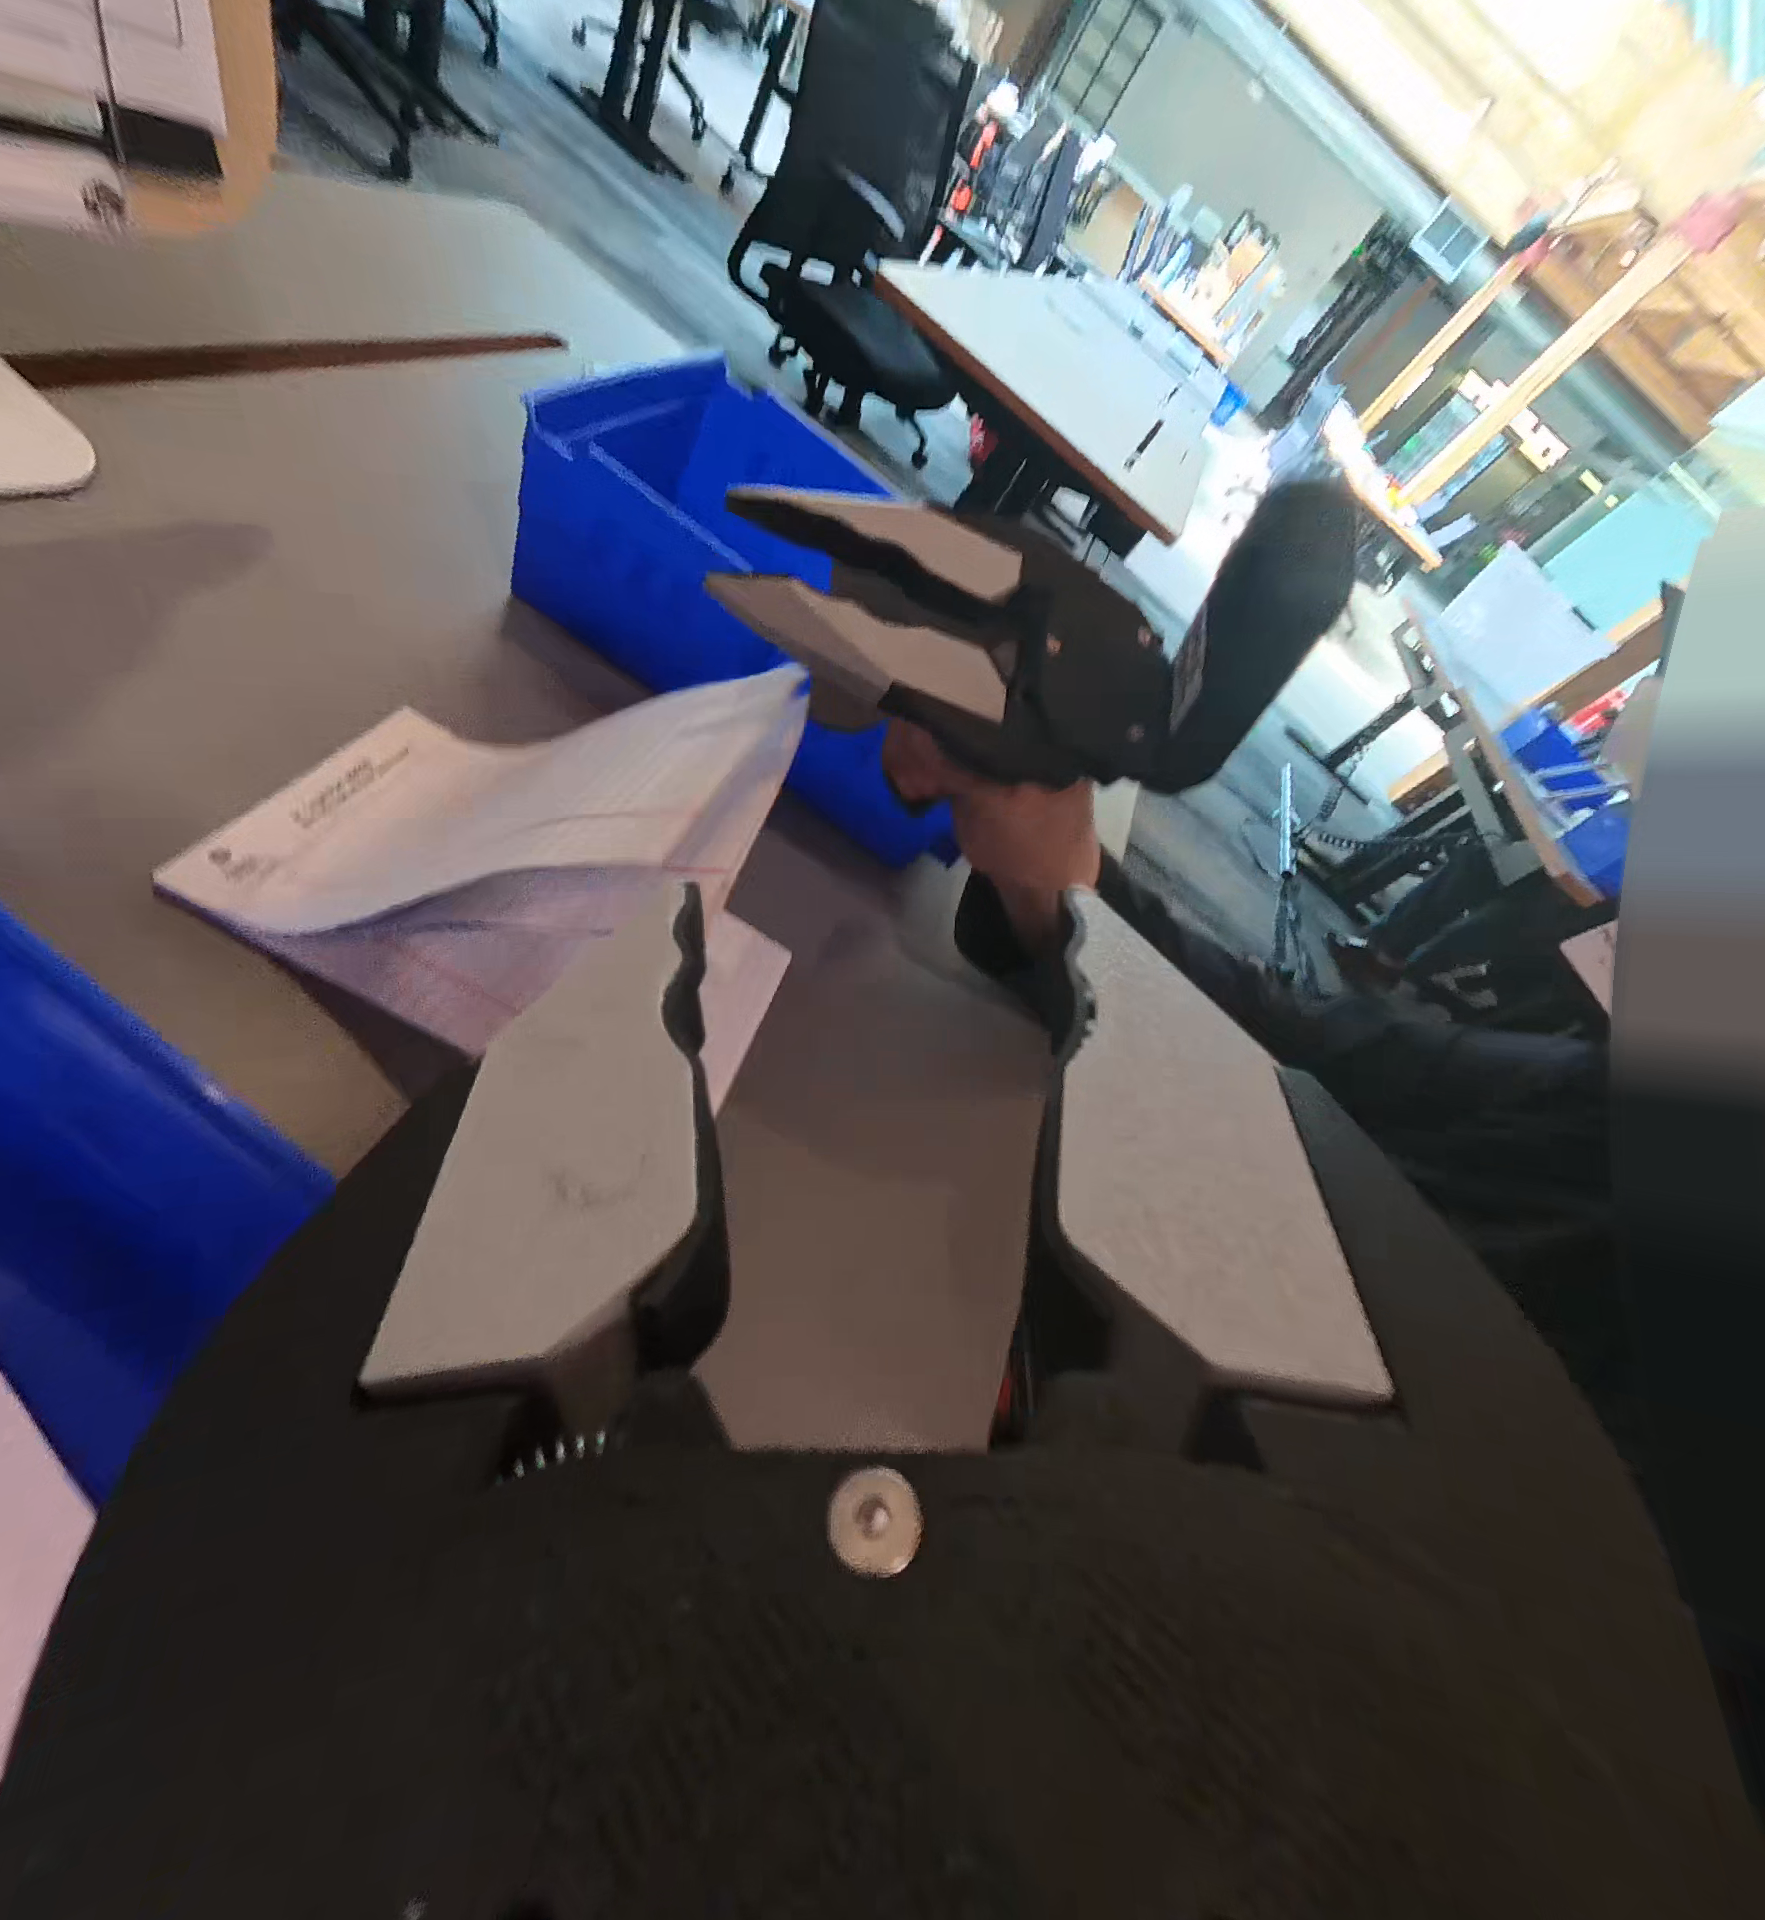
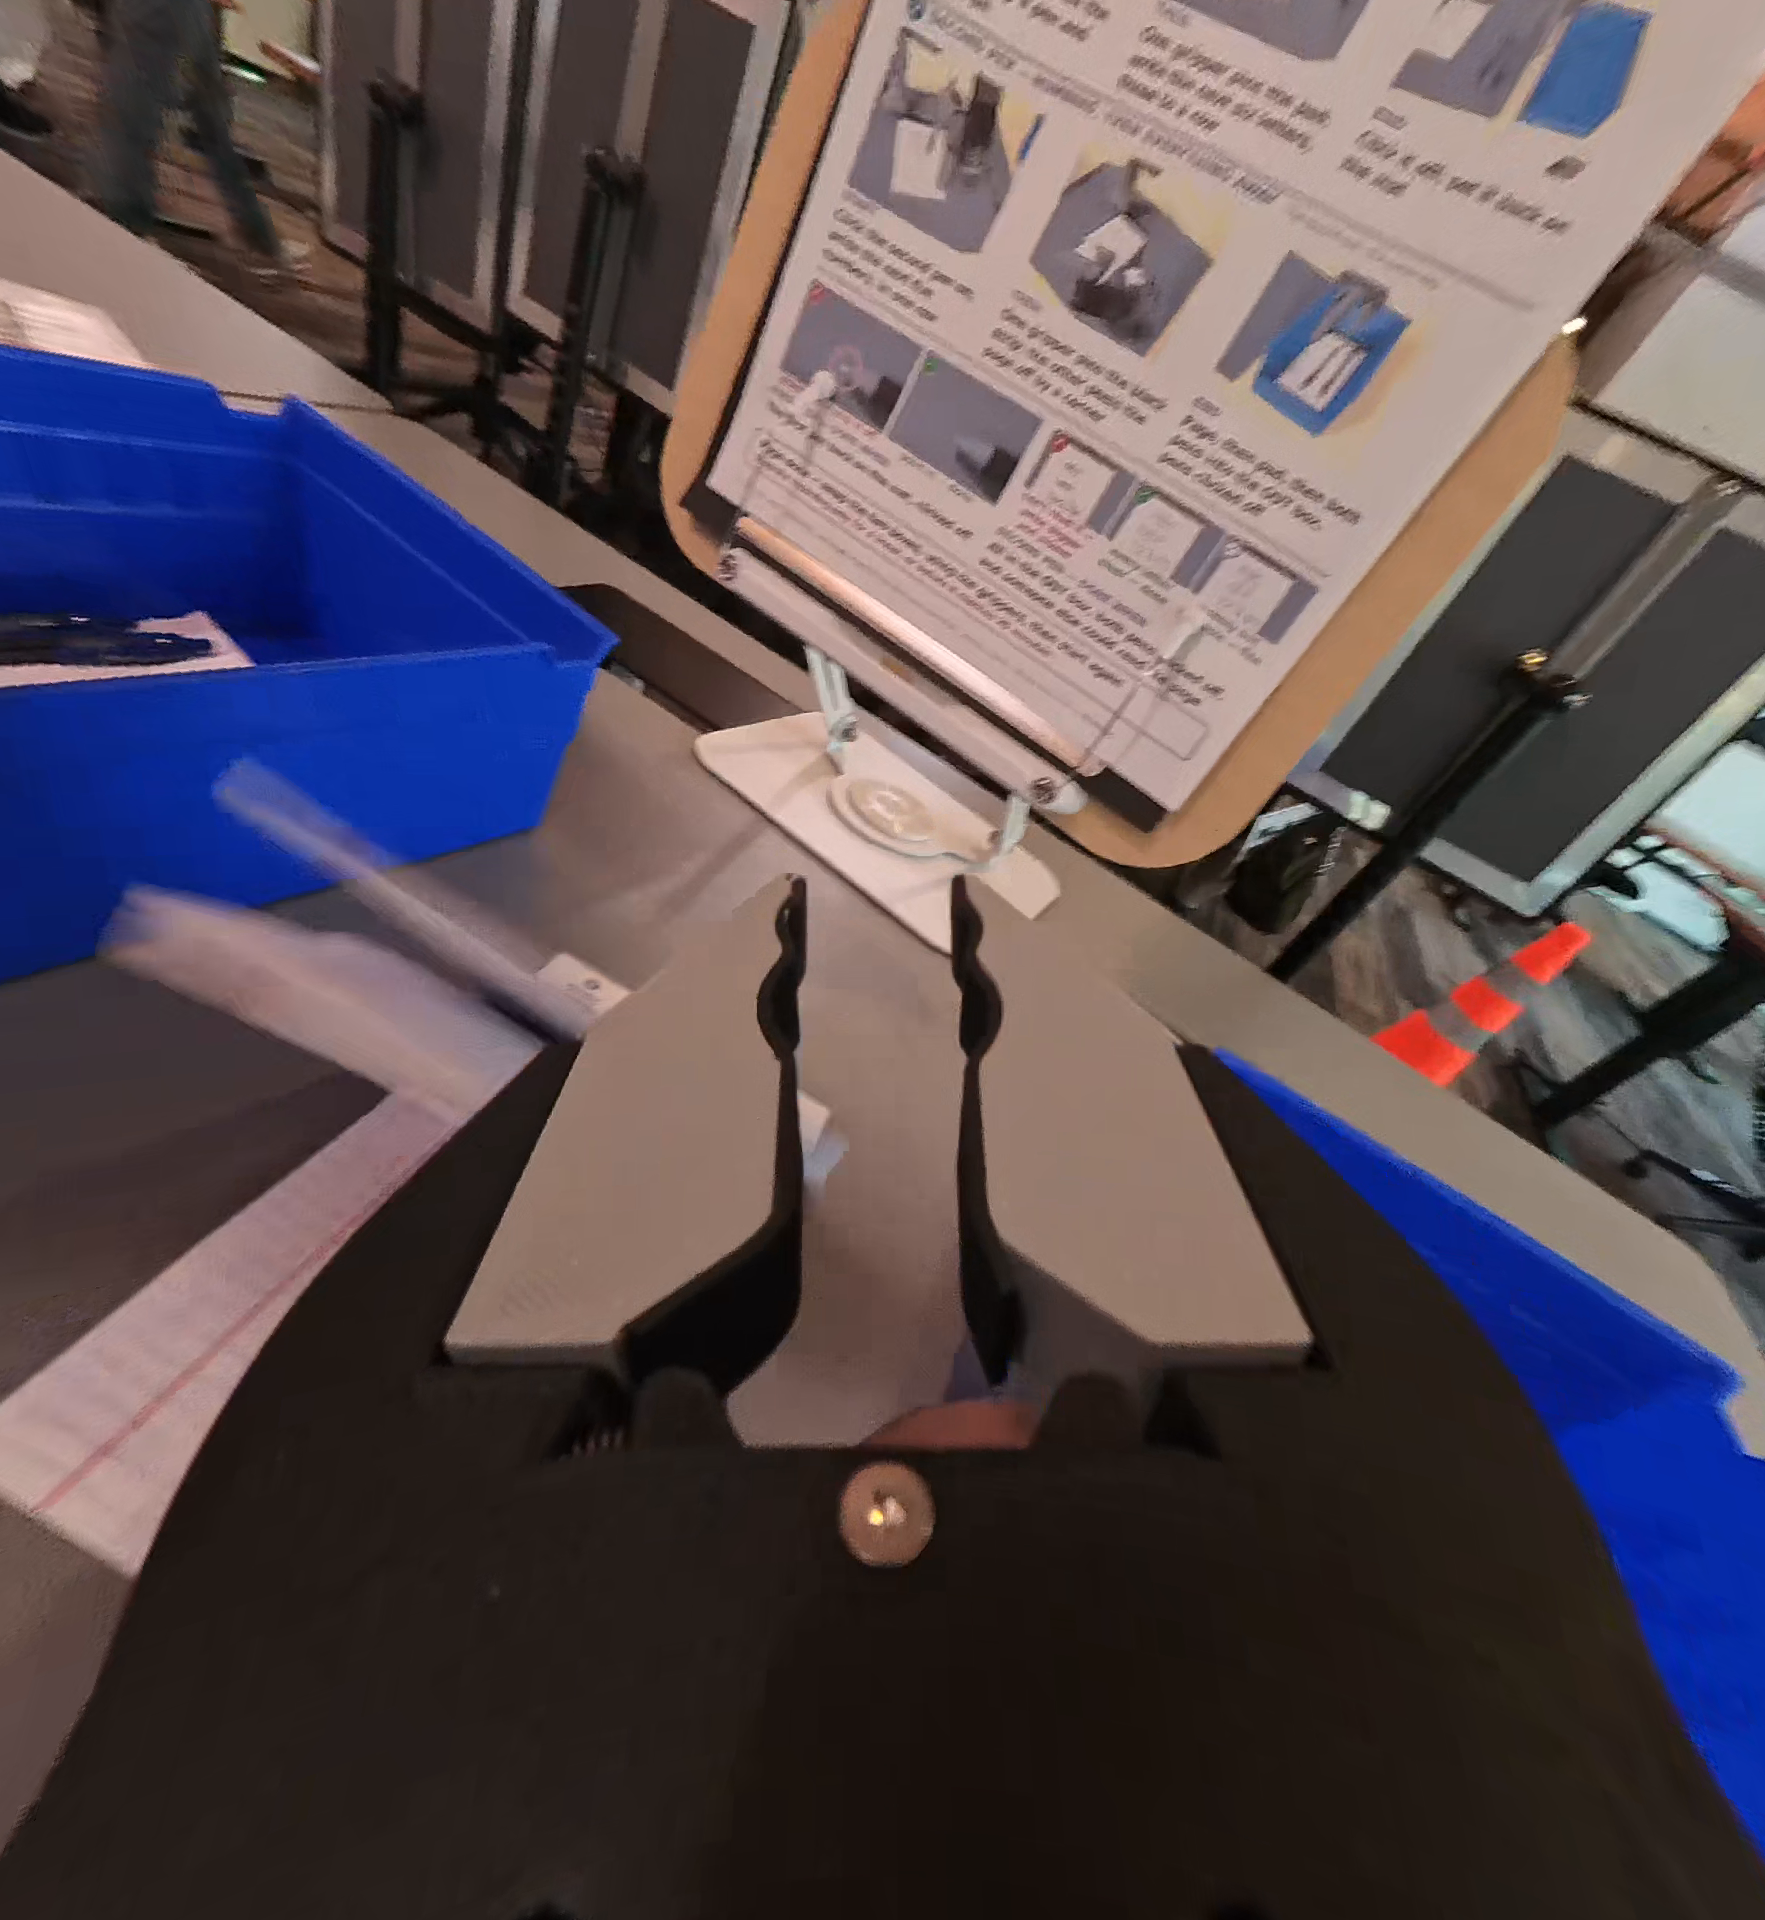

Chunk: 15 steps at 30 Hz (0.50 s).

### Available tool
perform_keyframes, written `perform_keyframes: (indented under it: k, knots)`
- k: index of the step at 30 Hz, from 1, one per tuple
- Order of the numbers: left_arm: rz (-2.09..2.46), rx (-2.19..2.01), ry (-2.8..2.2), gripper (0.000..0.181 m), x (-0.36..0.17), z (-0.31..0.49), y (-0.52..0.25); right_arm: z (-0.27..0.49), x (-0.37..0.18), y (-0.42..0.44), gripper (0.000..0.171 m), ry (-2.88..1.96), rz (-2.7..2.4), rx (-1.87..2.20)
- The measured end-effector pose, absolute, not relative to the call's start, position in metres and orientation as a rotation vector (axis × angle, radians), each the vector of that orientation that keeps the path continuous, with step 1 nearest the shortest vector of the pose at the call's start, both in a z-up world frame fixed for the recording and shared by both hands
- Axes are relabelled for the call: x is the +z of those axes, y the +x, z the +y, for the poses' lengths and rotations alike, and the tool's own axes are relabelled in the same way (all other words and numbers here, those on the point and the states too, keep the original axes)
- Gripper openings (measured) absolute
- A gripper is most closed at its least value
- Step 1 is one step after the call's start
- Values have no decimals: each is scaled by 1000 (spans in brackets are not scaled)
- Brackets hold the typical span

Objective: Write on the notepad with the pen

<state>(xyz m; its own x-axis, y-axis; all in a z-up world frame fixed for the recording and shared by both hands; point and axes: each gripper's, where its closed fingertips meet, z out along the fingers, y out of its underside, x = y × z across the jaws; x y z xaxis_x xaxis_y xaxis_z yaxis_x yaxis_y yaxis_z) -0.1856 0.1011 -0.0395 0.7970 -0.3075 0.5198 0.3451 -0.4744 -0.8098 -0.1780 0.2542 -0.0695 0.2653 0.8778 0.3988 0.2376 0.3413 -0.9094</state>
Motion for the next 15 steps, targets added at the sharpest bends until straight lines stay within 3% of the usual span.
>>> perform_keyframes:
  k: [3,9,15]
  knots:
    - [-24,-691,-2063,61,-78,73,-186,250,-81,-183,34,-1228,-1312,652]
    - [-83,-407,-2165,64,-125,34,-201,246,-89,-187,38,-1264,-1337,707]
    - [-260,-54,-2144,65,-147,54,-237,238,-100,-195,39,-1260,-1373,706]
